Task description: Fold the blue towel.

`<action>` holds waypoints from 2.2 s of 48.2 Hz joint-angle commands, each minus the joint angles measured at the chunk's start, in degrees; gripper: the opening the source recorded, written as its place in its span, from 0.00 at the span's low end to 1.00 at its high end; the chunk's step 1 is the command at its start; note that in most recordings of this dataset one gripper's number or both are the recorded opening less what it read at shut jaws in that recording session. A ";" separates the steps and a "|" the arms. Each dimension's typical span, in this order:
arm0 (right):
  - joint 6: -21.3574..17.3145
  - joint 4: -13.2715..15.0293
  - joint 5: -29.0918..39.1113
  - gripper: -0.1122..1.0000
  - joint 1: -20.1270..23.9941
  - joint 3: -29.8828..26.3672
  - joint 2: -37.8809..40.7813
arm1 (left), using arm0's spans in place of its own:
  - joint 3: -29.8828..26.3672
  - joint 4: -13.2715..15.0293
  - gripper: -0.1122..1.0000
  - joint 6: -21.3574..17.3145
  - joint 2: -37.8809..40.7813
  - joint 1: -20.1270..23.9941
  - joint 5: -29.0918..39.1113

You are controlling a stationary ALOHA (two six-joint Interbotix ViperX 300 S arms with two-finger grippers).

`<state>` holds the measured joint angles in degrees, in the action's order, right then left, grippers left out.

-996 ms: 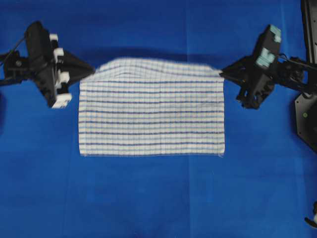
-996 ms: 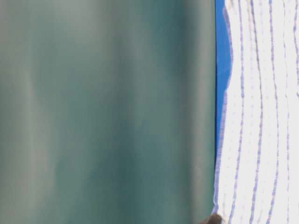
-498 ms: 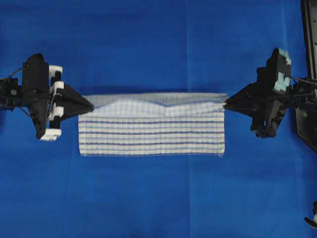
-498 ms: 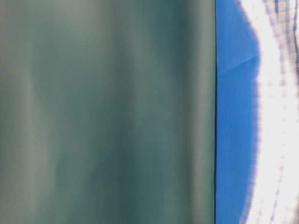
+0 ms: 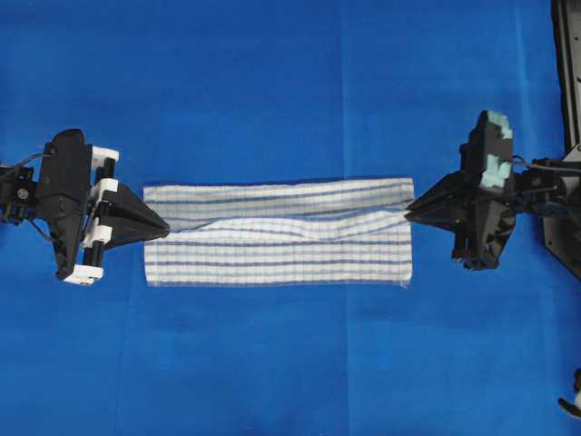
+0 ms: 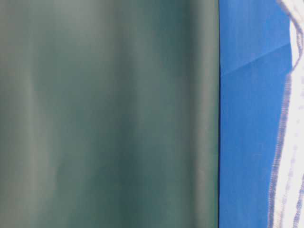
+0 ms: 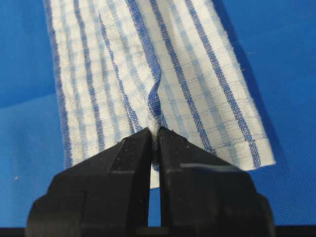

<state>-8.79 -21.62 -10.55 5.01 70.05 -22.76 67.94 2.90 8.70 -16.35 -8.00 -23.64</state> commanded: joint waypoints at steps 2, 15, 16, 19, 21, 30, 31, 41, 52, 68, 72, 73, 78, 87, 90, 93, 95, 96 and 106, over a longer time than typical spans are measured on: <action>0.09 -0.62 0.18 0.14 1.76 -1.85 1.32 | -0.62 0.09 0.14 0.09 -0.18 -1.23 0.00; 0.09 -1.05 2.72 0.14 5.27 -3.34 4.04 | -1.67 0.09 0.14 0.09 1.76 -5.36 1.05; 0.09 -1.05 2.99 0.14 5.36 -3.34 4.22 | -1.67 0.09 0.14 0.09 2.02 -5.36 1.14; 0.09 -1.05 3.60 0.14 5.36 -3.69 4.57 | -2.02 0.09 0.14 0.18 2.64 -5.36 1.32; 0.09 -1.05 3.78 0.15 5.45 -3.87 4.75 | -2.20 0.09 0.14 0.18 2.99 -5.36 1.41; 0.09 -1.05 4.22 0.41 5.62 -4.48 5.63 | -2.29 0.26 0.14 0.26 3.25 -5.36 1.41; 0.09 -1.05 4.22 0.46 5.71 -4.48 5.63 | -2.29 0.35 0.14 0.26 3.25 -5.36 1.49; 0.44 -0.97 3.96 0.93 5.71 -4.57 5.45 | -2.11 0.88 0.29 0.18 2.64 -5.36 1.41; 1.32 0.18 4.22 0.88 5.45 -4.83 2.46 | -2.37 0.88 0.81 -0.70 -0.44 -4.39 3.52; 1.41 3.87 6.15 0.88 -2.20 -4.83 -2.55 | -2.37 0.53 0.77 -0.97 -7.21 2.64 10.72; 1.85 4.75 6.42 0.88 -5.36 -5.01 -1.76 | -2.64 0.53 0.77 -1.05 -6.42 4.66 11.78; 1.85 4.92 6.42 0.88 -5.98 -5.10 -1.58 | -2.81 0.53 0.77 -1.05 -6.15 5.10 11.95; 2.20 6.06 6.06 0.88 -8.79 -5.54 0.97 | -3.52 0.26 0.77 -1.05 -3.78 7.29 12.04; 2.29 6.24 3.16 0.88 -10.37 -5.98 7.91 | -4.13 0.26 0.77 -1.05 3.25 9.93 11.07; 2.29 6.24 1.41 0.88 -10.37 -6.24 10.81 | -4.57 0.35 0.77 -1.05 6.24 10.20 9.76; 2.29 6.06 0.35 0.87 -10.37 -6.42 13.01 | -4.92 0.35 0.77 -1.05 8.53 10.20 8.35; 2.20 5.89 0.00 0.87 -10.37 -6.59 14.24 | -5.19 0.35 0.77 -0.97 9.93 10.20 7.73; 2.20 5.71 -0.09 0.87 -10.37 -6.77 14.85 | -5.27 0.35 0.77 -0.88 10.55 10.20 7.65; 2.20 5.54 -0.35 0.85 -9.58 -7.12 16.52 | -5.27 0.62 0.74 -0.18 13.89 10.20 7.56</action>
<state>-6.68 -15.91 -10.28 -4.92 63.72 -5.98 63.54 3.43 8.44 -2.37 2.11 -15.64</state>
